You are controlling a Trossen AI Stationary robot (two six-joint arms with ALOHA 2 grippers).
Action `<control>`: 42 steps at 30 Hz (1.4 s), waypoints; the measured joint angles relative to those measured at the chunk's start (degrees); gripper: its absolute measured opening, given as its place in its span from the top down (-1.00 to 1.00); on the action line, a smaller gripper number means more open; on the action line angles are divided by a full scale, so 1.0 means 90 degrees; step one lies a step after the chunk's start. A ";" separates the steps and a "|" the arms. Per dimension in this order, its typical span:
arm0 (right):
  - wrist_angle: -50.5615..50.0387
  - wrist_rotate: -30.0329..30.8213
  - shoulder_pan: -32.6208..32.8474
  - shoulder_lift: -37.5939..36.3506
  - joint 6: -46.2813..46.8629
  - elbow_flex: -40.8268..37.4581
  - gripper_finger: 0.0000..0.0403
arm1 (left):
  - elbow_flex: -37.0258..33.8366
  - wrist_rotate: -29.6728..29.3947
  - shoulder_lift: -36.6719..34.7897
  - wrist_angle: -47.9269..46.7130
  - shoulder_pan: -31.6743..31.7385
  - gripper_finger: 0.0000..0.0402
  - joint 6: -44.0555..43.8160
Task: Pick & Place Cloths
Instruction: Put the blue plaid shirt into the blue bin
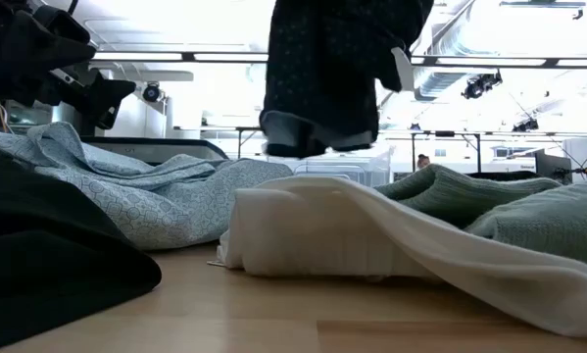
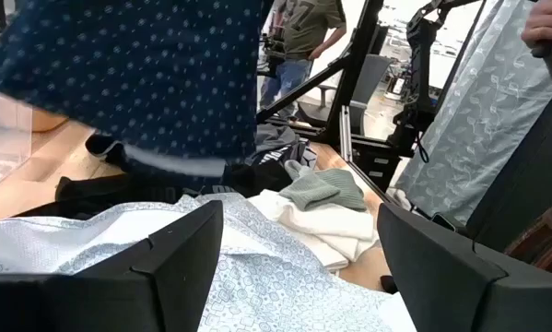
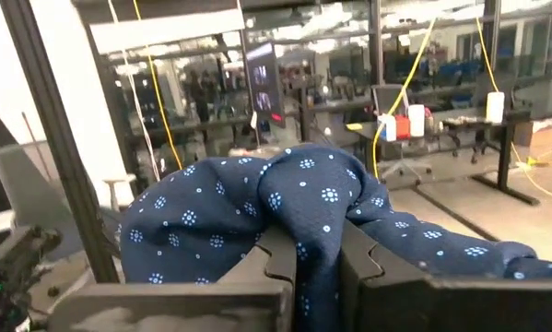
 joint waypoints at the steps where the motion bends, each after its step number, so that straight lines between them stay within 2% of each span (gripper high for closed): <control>1: 0.0116 -0.0008 0.0000 0.0000 -0.0005 0.0000 0.93 | -0.0001 0.0000 0.0000 0.0002 0.0000 -0.42 -0.0103; 5: 0.0452 -0.0022 0.0002 -0.0007 -0.0173 0.0000 0.93 | 0.0001 -0.0001 0.0002 0.0196 0.0000 -0.42 -0.0711; 11: 0.0494 -0.0039 0.0002 -0.0007 -0.0175 0.0000 0.93 | 0.0001 -0.0001 0.0001 0.0660 0.0000 -0.42 -0.1076; 14: 0.0495 -0.0050 0.0002 -0.0007 -0.0175 0.0000 0.93 | -0.0001 -0.0050 0.0000 0.0774 0.0000 -0.42 -0.1773; 17: 0.0495 -0.0044 0.0002 -0.0007 -0.0175 0.0000 0.93 | 0.0008 -0.0489 0.0000 0.0855 0.0000 -0.42 -0.2654; 20: 0.0499 -0.0043 0.0002 0.0031 -0.0175 0.0000 0.93 | 0.0111 -0.0970 0.0007 0.0850 0.0002 -0.42 -0.3070; 25: 0.0579 -0.0060 0.0006 0.0174 -0.0172 0.0000 0.93 | 0.0605 -0.1500 0.0252 0.0866 0.0000 -0.42 -0.3011; 31: 0.0804 -0.0220 0.0002 0.0399 -0.0171 0.0000 0.93 | 0.1346 -0.1704 0.0949 0.0850 0.0000 -0.42 -0.2841; 37: 0.1122 -0.0417 0.0002 0.0663 -0.0170 0.0000 0.93 | 0.2288 -0.1704 0.2120 0.0793 0.0000 -0.42 -0.2394; 42: 0.1301 -0.0421 0.0002 0.0815 -0.0125 0.0000 0.93 | 0.3325 -0.1454 0.3313 0.0803 0.0000 -0.42 -0.1477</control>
